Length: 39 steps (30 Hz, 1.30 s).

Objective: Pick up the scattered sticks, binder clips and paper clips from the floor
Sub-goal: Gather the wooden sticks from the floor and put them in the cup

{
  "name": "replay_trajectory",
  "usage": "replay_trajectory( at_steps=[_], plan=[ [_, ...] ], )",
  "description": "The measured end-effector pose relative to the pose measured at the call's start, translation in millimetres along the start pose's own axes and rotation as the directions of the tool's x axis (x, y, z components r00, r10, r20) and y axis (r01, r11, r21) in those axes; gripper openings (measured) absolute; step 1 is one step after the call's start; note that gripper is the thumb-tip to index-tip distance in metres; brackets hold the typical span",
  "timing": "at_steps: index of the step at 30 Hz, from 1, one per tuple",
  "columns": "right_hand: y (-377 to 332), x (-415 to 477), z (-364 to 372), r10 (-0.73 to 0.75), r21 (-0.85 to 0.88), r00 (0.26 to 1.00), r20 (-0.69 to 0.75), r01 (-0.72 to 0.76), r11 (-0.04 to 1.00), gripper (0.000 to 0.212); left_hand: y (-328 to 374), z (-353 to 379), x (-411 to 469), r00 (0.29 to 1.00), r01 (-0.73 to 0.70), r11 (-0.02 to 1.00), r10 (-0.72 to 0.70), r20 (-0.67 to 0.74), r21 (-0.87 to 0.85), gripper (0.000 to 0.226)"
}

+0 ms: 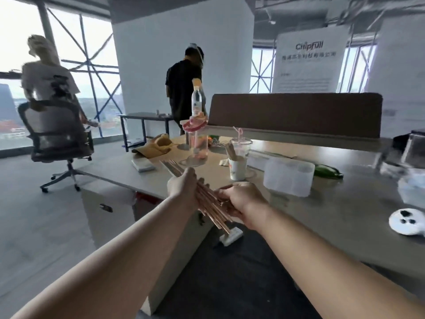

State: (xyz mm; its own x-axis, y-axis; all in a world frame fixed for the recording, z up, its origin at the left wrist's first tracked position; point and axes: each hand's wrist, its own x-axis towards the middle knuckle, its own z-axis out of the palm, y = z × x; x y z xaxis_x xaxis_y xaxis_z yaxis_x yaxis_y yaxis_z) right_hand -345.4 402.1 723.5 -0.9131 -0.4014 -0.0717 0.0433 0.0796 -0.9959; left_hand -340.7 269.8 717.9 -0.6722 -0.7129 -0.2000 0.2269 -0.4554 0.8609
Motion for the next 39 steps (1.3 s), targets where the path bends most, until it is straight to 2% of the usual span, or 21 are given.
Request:
replay_trajectory(
  at_steps=[2,4,7,8,10,11,12,13,15,17,22,23,26,28,36,39],
  plan=[
    [1,42,-8,0.01,0.004,0.996,-0.085,-0.009,1.0,0.012,-11,26,31,0.999,0.012,1.0,-0.013,0.049,0.005,0.011],
    [0,79,-15,-0.031,-0.057,0.988,-0.149,0.023,0.998,0.007,-22,52,56,0.995,-0.001,1.0,0.0,0.099,0.018,0.012],
    [0,127,-31,-0.086,-0.068,0.965,-0.248,0.072,0.995,0.007,-31,90,86,0.986,-0.116,0.993,0.118,0.116,-0.026,0.007],
    [2,141,-39,-0.127,-0.056,0.942,-0.312,0.115,0.992,0.012,-31,102,94,0.978,-0.166,0.986,0.168,0.12,-0.027,0.009],
    [10,168,-55,-0.313,-0.258,0.841,-0.441,0.215,0.942,0.02,-27,125,107,0.957,-0.263,0.965,0.264,0.119,-0.027,0.01],
    [18,181,-62,-0.39,-0.372,0.777,-0.494,0.217,0.903,0.02,-23,138,114,0.945,-0.305,0.952,0.307,0.115,-0.036,0.008],
    [27,192,-65,-0.401,-0.368,0.743,-0.536,0.222,0.903,0.017,-19,150,119,0.928,-0.35,0.935,0.354,0.112,-0.055,0.007],
    [34,201,-64,-0.374,-0.317,0.753,-0.541,0.23,0.92,0.017,-15,163,125,0.907,-0.4,0.914,0.406,0.109,-0.068,0.008],
    [51,222,-60,-0.336,-0.241,0.809,-0.483,0.246,0.939,0.037,-7,188,134,0.84,-0.53,0.847,0.53,0.116,-0.038,0.01],
    [65,241,-56,-0.332,-0.239,0.854,-0.4,0.253,0.938,0.056,-2,208,142,0.772,-0.626,0.78,0.62,0.136,-0.004,0.01],
    [71,277,-55,-0.221,-0.187,0.939,-0.264,0.175,0.967,0.093,-7,232,165,0.656,-0.749,0.659,0.722,0.218,0.07,0.011],
    [72,281,-55,-0.224,-0.199,0.943,-0.245,0.177,0.964,0.093,-9,233,169,0.631,-0.772,0.628,0.74,0.233,0.1,0.012],
    [71,284,-56,-0.323,-0.361,0.909,-0.264,0.218,0.907,0.067,-16,230,179,0.602,-0.799,0.578,0.756,0.259,0.169,0.015],
    [71,282,-57,-0.342,-0.337,0.9,-0.27,0.245,0.909,0.058,-19,225,184,0.599,-0.801,0.562,0.755,0.267,0.208,0.014],
    [70,279,-55,-0.349,-0.301,0.901,-0.257,0.269,0.915,0.052,-32,213,190,0.615,-0.788,0.558,0.733,0.291,0.261,0.015],
    [72,280,-55,-0.357,-0.292,0.903,-0.24,0.284,0.913,0.053,-31,211,192,0.593,-0.803,0.511,0.735,0.328,0.306,0.015]
  ],
)
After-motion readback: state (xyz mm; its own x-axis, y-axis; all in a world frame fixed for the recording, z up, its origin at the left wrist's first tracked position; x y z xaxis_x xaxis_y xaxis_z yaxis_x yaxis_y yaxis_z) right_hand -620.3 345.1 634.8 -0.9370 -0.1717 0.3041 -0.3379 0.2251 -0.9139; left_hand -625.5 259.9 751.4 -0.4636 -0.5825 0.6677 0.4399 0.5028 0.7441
